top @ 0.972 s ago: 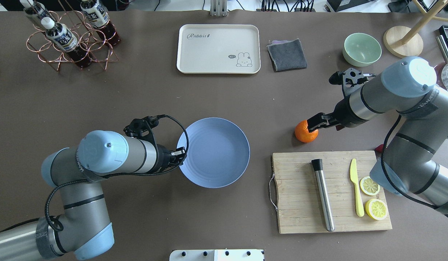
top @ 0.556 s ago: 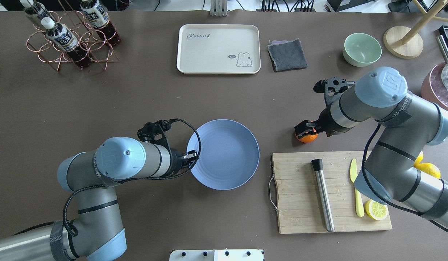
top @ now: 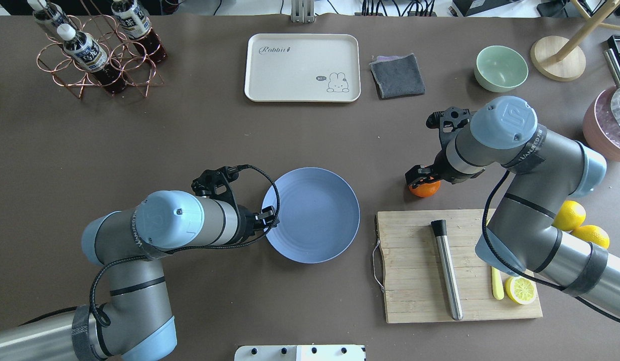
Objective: Pick orange to plate
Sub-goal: 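Carry the orange over the plate with the right gripper while the left draws back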
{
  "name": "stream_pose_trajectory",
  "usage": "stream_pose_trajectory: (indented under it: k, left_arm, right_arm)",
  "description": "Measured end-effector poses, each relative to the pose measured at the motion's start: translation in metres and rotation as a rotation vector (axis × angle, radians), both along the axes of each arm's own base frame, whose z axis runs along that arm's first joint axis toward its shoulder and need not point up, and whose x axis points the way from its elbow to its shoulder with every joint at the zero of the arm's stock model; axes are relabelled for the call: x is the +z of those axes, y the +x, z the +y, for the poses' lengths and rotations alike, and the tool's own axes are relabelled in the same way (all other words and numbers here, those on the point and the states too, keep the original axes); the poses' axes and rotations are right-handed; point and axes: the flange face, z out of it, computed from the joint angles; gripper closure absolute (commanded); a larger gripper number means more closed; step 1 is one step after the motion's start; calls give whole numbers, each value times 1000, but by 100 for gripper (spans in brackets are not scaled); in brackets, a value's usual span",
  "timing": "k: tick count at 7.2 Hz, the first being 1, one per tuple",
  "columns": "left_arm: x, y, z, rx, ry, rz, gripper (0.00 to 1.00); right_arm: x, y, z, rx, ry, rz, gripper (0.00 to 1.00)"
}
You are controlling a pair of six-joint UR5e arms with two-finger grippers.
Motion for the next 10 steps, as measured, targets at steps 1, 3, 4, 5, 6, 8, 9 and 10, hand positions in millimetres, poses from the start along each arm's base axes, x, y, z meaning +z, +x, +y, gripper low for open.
stream_pose_trajectory:
  k: [1, 3, 4, 5, 6, 8, 9, 10]
  left_arm:
    - [0, 0, 0, 0, 0, 0, 4]
    - [0, 0, 0, 0, 0, -1, 4]
    - [1, 0, 0, -1, -1, -1, 4]
    - [1, 0, 0, -2, -1, -2, 4]
    - [1, 0, 0, -2, -1, -2, 4]
    - [2, 1, 0, -6, 1, -5, 4]
    - [3, 3, 0, -8, 2, -9, 4]
    - [3, 4, 0, -10, 4, -10, 4]
  right_arm:
    - [-2, -3, -3, 1, 0, -2, 3]
    - [1, -9, -8, 0, -1, 4, 14]
    - [2, -11, -10, 1, -2, 4, 24]
    - [1, -12, -10, 3, -3, 1, 47]
    - [0, -13, -10, 5, -5, -1, 79]
    - [-5, -13, -10, 2, -9, -9, 100]
    - [-18, -7, -10, 0, -15, -22, 100]
    - [-44, 4, -7, -1, -24, -36, 100]
